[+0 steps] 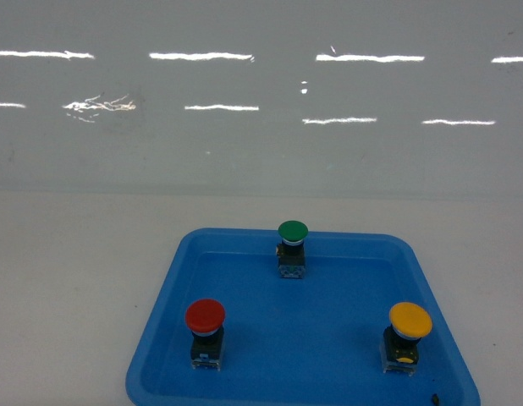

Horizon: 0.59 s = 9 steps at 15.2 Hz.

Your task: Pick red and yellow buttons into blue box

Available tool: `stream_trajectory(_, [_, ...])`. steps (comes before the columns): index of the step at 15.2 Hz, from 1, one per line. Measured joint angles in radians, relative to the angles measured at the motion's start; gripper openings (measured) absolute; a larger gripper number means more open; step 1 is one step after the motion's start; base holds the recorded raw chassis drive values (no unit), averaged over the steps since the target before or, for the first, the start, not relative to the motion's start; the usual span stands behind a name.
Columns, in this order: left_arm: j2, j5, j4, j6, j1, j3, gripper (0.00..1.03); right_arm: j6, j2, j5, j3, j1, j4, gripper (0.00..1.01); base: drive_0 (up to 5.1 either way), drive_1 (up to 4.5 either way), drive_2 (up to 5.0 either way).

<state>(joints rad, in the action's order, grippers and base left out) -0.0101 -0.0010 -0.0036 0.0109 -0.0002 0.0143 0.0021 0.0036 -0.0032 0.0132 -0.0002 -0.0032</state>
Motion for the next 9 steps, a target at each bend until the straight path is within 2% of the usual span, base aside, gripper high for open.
stream_trajectory(1, [-0.003, -0.010, 0.005, -0.005, -0.007, 0.000, 0.98, 0.000, 0.000, 0.000, 0.000, 0.000, 0.000, 0.98, 0.0, 0.00, 0.0])
stream_trajectory(2, [-0.042, -0.049, 0.074, -0.013, -0.039, 0.000, 0.98, 0.000, 0.017, -0.011, 0.000, 0.002, 0.028, 0.98, 0.0, 0.00, 0.0])
stream_trajectory(3, [-0.095, -0.050, 0.131, -0.021, -0.055, -0.001, 0.98, 0.000, 0.068, -0.014, 0.000, 0.017, 0.079, 0.98, 0.0, 0.00, 0.0])
stream_trajectory(4, [-0.176, -0.050, 0.201, -0.029, -0.056, -0.001, 0.98, 0.000, 0.119, 0.015, 0.000, 0.053, 0.122, 0.98, 0.0, 0.00, 0.0])
stream_trajectory(7, [-0.453, -0.008, 0.396, -0.061, -0.033, 0.009, 0.98, 0.006, 0.372, 0.111, 0.000, 0.226, 0.343, 0.98, 0.0, 0.00, 0.0])
stream_trajectory(8, [-0.573, -0.002, 0.455, -0.077, -0.044, 0.038, 0.98, 0.010, 0.504, 0.119, 0.004, 0.269, 0.431, 0.98, 0.0, 0.00, 0.0])
stream_trajectory(9, [-0.675, 0.014, 0.504, -0.092, -0.047, 0.082, 0.98, 0.017, 0.625, 0.130, 0.010, 0.292, 0.515, 0.98, 0.0, 0.00, 0.0])
